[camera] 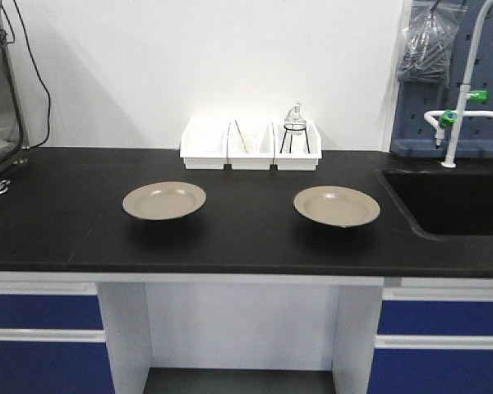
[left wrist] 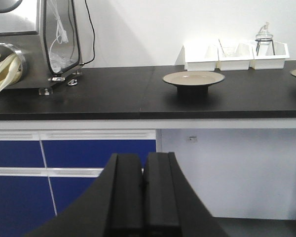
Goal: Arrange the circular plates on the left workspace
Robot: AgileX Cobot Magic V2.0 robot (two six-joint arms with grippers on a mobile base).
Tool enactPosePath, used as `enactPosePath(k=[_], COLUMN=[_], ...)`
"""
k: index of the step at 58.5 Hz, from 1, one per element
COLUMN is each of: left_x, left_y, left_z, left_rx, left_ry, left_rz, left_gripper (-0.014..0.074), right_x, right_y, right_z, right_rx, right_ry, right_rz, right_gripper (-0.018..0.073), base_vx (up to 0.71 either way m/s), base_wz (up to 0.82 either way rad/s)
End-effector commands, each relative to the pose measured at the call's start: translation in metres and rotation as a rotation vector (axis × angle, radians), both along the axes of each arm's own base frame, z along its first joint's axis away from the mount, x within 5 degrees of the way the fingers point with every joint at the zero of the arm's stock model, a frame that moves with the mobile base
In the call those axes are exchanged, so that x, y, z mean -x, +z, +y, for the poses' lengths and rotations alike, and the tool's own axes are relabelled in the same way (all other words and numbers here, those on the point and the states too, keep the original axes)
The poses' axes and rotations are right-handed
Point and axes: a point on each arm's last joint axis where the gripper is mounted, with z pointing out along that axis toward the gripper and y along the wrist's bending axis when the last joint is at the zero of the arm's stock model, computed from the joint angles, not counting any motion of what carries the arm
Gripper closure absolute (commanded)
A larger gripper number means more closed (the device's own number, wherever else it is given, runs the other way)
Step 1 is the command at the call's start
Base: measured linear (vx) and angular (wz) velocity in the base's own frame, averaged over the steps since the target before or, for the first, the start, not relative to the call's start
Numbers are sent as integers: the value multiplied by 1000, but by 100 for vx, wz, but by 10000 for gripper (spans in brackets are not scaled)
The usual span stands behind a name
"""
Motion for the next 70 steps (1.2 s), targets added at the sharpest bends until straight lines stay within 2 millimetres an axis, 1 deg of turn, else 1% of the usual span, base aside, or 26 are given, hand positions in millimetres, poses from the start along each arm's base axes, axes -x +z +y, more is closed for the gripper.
enactPosePath(k=[1,40,70], left_x=[1,1,1], left_y=[4,4,4], left_z=[0,0,0], left_rx=[2,2,2], left_ry=[1,1,1], left_rz=[-84,-84,-84], left_gripper=[594,594,594], right_x=[1,1,1], right_y=[6,6,6], right_z=[0,0,0], right_rx=[0,0,0], right_ry=[-5,-5,-5], right_rz=[-92,-92,-92], right_gripper=[559,559,559], base_vx=[47,47,38], base_wz=[3,-1,-4])
